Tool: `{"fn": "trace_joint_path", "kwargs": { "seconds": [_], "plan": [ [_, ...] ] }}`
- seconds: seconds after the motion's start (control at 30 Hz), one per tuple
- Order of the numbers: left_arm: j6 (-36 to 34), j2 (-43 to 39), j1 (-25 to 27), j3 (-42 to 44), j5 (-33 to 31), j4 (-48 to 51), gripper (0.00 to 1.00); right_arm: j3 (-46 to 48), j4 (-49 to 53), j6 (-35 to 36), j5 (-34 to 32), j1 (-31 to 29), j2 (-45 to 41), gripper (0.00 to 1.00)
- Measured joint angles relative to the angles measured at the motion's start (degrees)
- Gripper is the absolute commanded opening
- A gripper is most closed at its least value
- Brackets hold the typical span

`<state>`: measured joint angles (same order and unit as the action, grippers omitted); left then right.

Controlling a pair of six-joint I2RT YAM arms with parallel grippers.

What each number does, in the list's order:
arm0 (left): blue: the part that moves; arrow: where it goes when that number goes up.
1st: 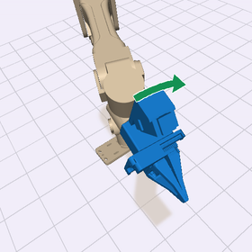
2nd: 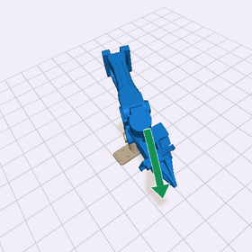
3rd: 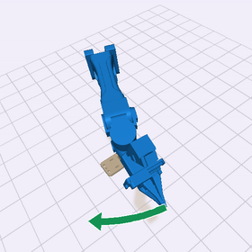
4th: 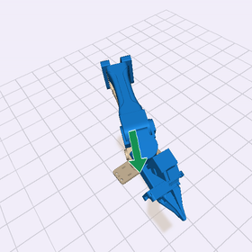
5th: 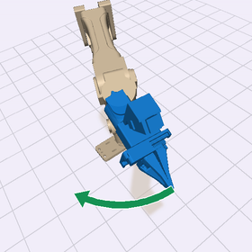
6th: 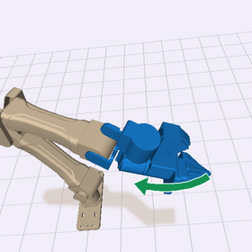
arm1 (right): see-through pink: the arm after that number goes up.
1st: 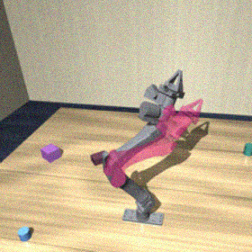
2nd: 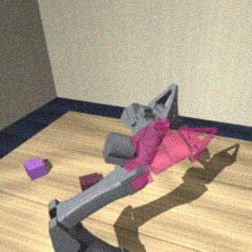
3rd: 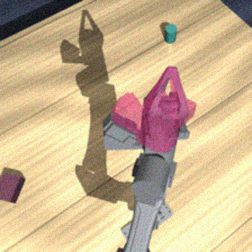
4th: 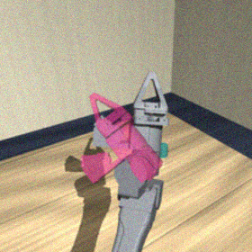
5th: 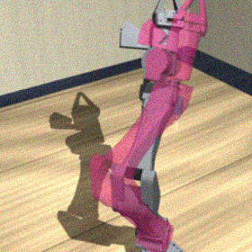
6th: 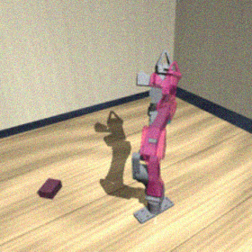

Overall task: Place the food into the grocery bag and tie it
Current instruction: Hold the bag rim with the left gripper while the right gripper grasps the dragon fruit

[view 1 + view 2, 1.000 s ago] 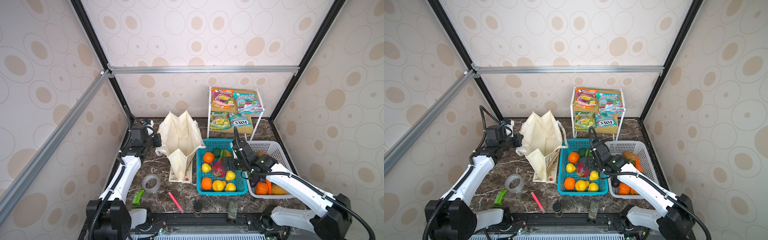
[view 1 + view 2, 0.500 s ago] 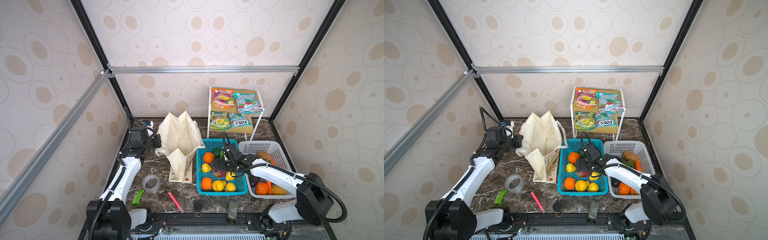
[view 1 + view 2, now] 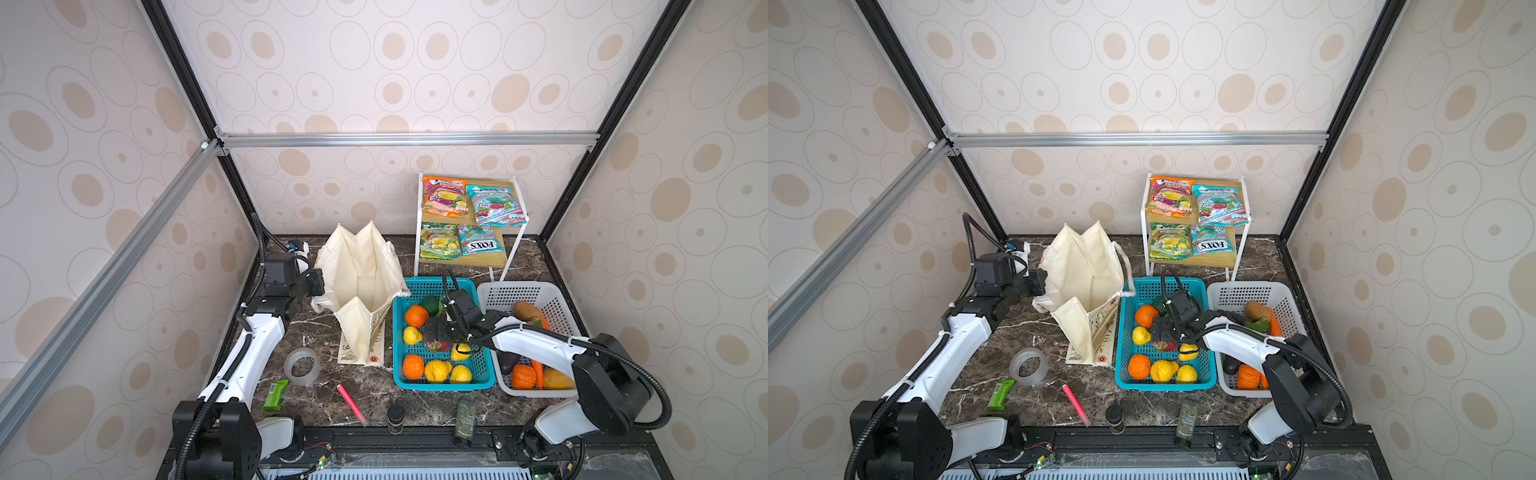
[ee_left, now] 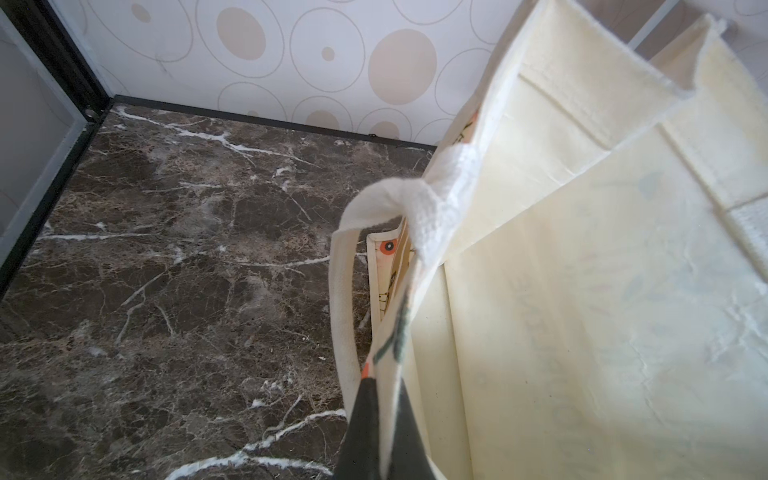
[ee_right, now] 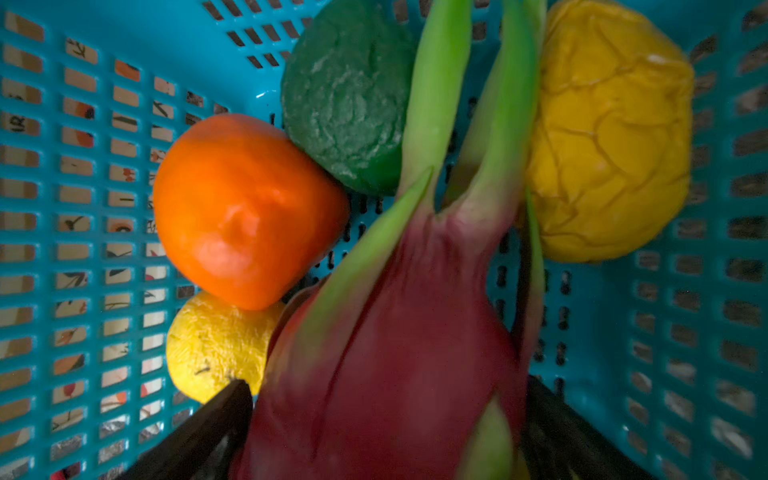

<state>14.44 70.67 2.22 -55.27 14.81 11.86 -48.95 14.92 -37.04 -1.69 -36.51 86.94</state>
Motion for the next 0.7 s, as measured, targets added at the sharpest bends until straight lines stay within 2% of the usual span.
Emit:
{"fn": "trace_joint_path", "kwargs": {
  "seconds": [0.1,0.3,0.47,0.7],
  "plan": [
    [-0.3,0.0,0.3,0.0,-0.5,0.0,0.0,0.0,-1.3,-0.1,0.0,0.0,1.1,0.95],
    [-0.4,0.0,0.8,0.0,-1.3,0.0,0.0,0.7,-2.1,0.0,-0.3,0.0,0.6,0.79],
    [-0.4,0.0,0.9,0.0,-1.5,0.0,0.0,1.5,0.2,0.3,-0.6,0.0,-3.4,0.76],
    [-0.4,-0.1,1.2,0.0,-1.9,0.0,0.0,0.3,6.1,3.1,-1.6,0.0,-15.1,0.75]
  ]
}}
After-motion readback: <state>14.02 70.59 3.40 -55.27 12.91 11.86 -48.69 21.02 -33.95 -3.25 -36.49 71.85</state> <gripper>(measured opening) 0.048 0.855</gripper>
